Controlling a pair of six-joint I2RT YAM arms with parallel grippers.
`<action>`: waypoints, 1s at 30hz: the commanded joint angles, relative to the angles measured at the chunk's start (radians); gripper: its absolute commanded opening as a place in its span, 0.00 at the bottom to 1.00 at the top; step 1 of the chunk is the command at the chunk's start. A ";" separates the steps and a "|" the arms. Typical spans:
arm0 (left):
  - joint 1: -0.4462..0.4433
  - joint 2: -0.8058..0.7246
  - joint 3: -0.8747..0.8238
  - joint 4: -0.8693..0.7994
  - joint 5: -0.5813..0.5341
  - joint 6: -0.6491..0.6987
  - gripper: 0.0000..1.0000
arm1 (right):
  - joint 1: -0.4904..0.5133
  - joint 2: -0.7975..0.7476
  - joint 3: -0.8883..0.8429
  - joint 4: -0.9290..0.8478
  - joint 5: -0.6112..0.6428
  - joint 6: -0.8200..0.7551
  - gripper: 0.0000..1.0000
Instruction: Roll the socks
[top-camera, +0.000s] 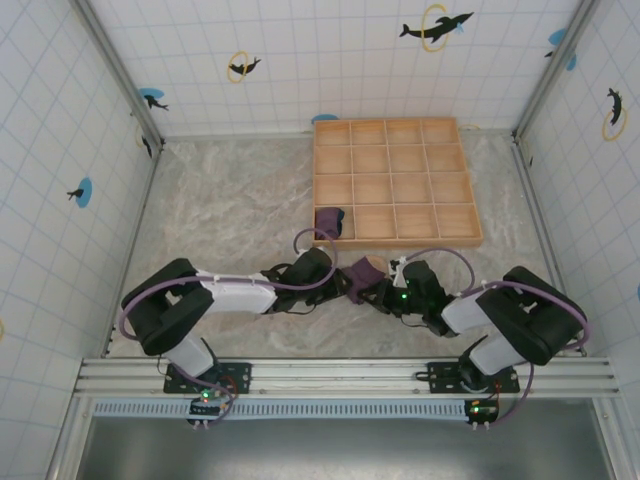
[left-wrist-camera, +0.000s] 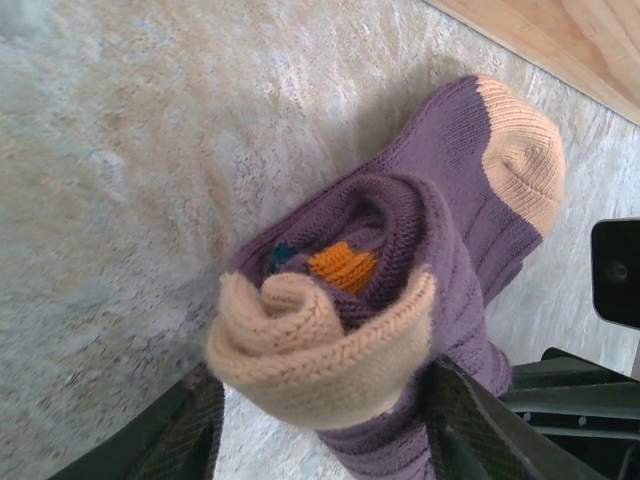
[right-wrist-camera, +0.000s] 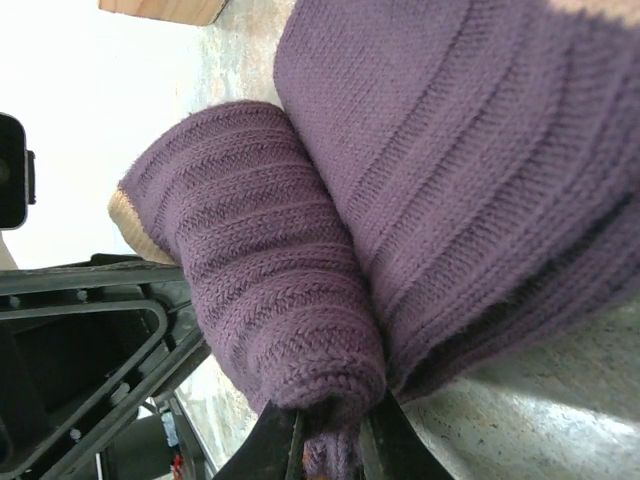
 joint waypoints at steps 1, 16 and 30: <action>0.002 0.048 0.025 0.048 -0.002 -0.023 0.49 | -0.003 0.051 -0.022 -0.135 0.023 0.049 0.00; 0.033 0.050 0.080 -0.149 -0.050 -0.054 0.00 | 0.007 -0.136 0.038 -0.343 0.061 -0.160 0.44; 0.033 -0.047 0.163 -0.505 -0.055 -0.026 0.00 | 0.256 -0.332 0.230 -0.665 0.467 -0.703 0.75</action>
